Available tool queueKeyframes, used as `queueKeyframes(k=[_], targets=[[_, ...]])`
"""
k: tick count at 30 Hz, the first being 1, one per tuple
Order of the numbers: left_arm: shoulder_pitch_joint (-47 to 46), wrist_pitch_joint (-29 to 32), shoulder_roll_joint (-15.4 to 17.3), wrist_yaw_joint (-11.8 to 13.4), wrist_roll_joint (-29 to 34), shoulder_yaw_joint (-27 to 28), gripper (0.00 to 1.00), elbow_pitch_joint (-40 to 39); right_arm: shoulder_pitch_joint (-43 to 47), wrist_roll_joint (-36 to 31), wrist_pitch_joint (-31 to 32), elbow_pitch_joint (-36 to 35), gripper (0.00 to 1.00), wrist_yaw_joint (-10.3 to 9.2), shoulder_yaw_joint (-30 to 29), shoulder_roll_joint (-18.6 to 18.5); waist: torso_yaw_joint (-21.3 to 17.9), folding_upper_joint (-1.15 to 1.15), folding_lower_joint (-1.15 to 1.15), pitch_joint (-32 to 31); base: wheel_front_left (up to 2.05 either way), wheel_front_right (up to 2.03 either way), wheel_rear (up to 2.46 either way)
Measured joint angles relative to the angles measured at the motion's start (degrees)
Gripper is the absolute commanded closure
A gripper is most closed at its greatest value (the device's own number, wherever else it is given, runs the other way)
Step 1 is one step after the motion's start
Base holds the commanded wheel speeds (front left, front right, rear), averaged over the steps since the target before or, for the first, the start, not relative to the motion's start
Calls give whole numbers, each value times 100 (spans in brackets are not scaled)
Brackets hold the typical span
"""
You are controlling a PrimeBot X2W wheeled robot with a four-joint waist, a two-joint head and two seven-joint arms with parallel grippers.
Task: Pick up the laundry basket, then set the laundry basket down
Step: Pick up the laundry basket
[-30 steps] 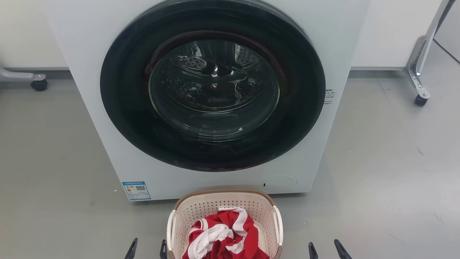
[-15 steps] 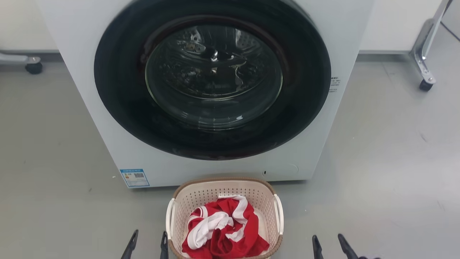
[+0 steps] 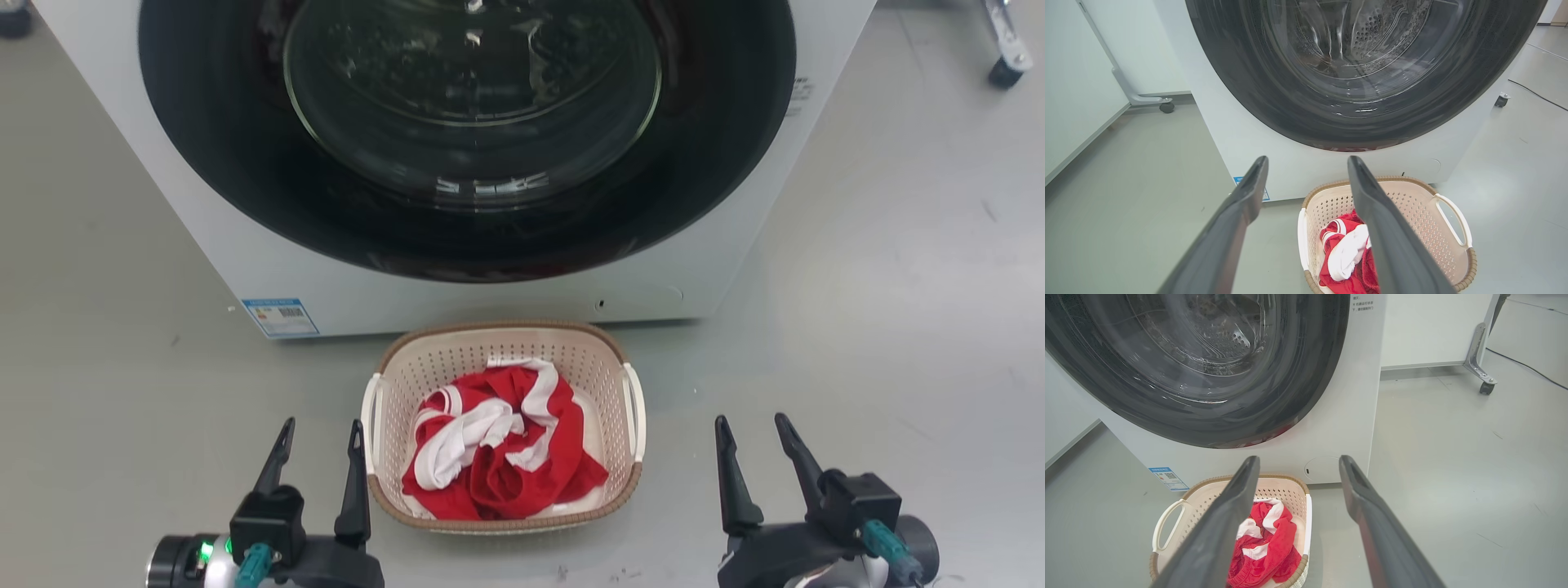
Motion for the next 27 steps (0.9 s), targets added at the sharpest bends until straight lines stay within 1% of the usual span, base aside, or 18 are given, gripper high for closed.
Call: queueKeyframes(k=[8,13,15,17,27], targets=[[-684,0,-15,-55,-49,56,0,387,-685,-19,-1,363,0,96,-38,-5,-36,0,0,665,0,0,0],[-1126,1,-47,-109,-122,110,0,644,-1129,-104,-1,621,0,105,-26,-11,-55,1,0,1089,0,0,0],[-1275,2,-56,-111,-143,127,0,754,-1308,-107,-1,733,0,146,-5,-13,-61,1,-1,1260,0,0,0],[-1429,9,-63,-153,-153,141,0,883,-1500,-107,-1,829,0,146,5,-14,-65,1,-1,1432,0,0,0],[-2349,130,-90,-162,-194,192,0,1418,-2478,-40,-18,1334,0,147,89,-32,-59,1,-1,2289,0,0,0]])
